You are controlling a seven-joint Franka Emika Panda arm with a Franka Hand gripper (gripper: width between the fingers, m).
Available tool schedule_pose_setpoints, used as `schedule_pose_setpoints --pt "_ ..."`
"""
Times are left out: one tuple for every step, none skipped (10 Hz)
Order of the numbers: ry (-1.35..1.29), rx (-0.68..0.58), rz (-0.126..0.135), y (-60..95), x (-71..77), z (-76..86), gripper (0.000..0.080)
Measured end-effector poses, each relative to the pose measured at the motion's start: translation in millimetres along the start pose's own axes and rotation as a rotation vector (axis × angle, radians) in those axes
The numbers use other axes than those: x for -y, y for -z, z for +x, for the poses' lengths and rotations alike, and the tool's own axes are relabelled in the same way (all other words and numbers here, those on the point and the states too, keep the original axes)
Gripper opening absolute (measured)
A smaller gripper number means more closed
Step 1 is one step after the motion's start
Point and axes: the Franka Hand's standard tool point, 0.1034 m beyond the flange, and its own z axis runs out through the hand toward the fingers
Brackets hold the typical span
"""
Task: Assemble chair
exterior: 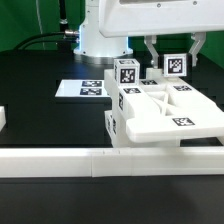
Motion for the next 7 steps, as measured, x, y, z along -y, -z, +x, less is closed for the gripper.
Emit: schedule_pose_setpoints --pt "-0.028 0.000 0.001 0.0 -0.3 0.0 0.0284" --pt "-0.086 0.000 0.014 0.1 -4.9 0.4 0.0284" --pt "-0.236 -0.001 0.032 0.2 -11.2 1.2 0.0284" --pt "-0.413 -0.007 0.050 -0.2 -11.6 1.7 0.0284" --pt "-0.559 -0.021 0.065 -0.4 -11.4 3.3 0.0284" --pt "-0.619 -0.036 0.066 -0.5 -9.9 4.7 0.0284" --pt "-0.673 -0.035 0.067 -0.4 -9.4 4.8 0.0284"
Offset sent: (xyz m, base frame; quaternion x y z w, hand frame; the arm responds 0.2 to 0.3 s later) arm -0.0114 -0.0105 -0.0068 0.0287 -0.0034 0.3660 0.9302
